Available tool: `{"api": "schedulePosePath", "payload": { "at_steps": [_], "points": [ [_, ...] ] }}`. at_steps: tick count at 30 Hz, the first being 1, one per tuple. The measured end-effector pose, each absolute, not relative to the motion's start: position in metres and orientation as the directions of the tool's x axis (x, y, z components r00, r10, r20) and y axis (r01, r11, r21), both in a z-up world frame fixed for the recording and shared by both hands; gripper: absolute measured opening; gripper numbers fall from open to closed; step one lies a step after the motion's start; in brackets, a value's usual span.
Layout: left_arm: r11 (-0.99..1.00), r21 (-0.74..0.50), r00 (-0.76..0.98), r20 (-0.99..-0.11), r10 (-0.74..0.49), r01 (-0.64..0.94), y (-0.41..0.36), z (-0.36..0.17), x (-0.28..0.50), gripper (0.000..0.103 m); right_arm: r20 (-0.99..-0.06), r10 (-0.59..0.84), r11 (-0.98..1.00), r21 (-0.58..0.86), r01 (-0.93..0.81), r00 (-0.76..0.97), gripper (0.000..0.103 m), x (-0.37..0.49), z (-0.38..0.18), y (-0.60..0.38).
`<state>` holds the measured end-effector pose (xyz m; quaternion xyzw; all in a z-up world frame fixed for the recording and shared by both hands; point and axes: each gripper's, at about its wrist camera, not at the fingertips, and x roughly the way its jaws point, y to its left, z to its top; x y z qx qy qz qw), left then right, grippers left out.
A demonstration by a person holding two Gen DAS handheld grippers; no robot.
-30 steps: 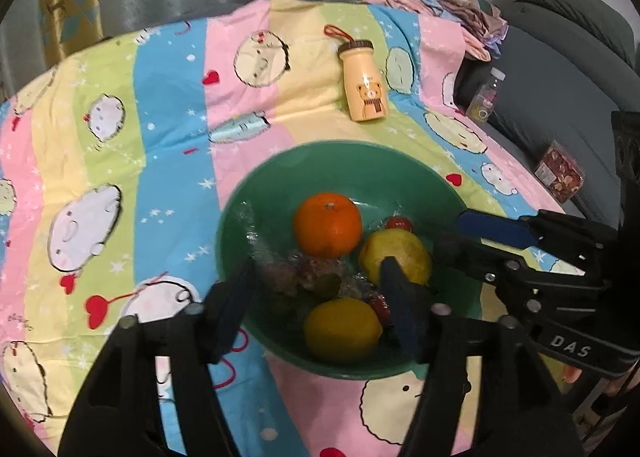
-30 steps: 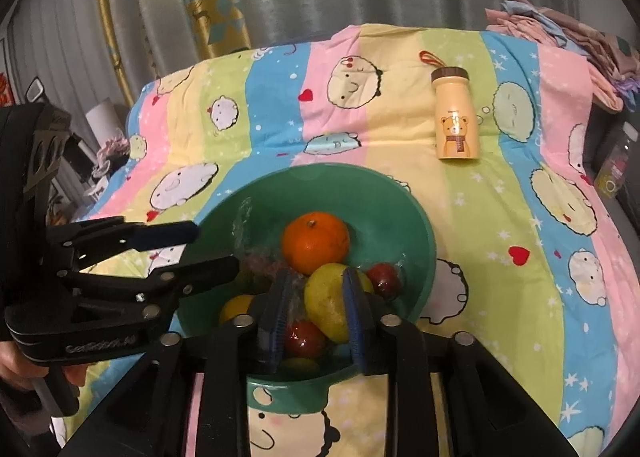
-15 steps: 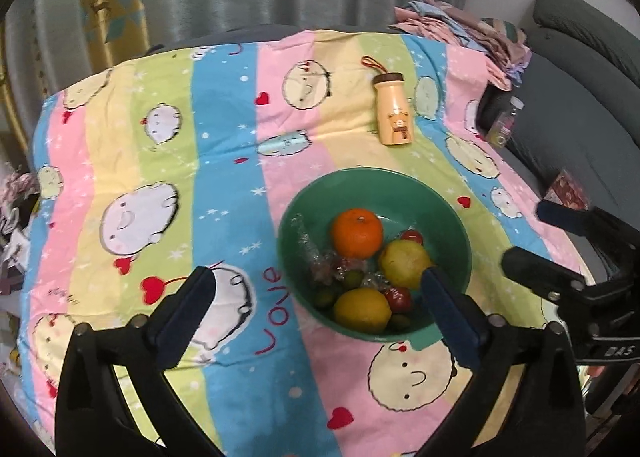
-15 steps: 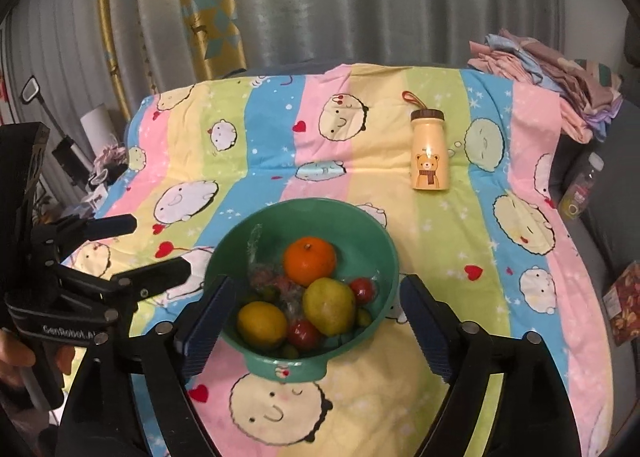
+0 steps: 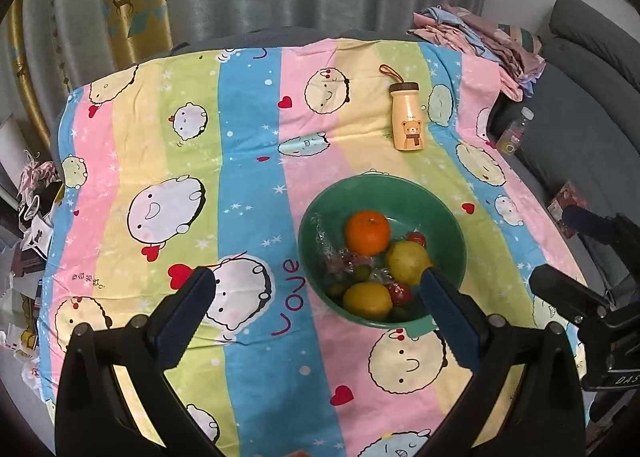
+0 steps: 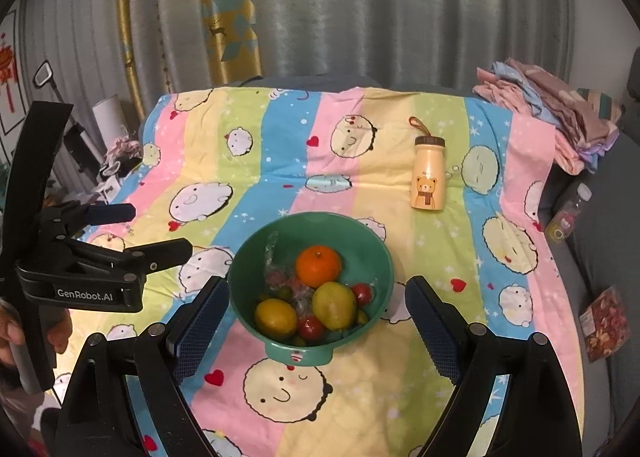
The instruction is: Organize fruits
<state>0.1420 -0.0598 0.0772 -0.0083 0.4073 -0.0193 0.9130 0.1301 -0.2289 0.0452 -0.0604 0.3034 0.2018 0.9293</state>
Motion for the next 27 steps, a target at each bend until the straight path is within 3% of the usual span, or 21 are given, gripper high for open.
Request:
{"api": "schedulePosePath", "payload": {
  "at_steps": [27],
  "points": [
    [1.000, -0.003, 0.672, -0.741, -0.004, 0.002, -0.064, 0.089, 0.150, 0.103, -0.583, 0.345, 0.907, 0.006, -0.421, 0.736, 0.090, 0.130, 0.051, -0.229]
  ]
}}
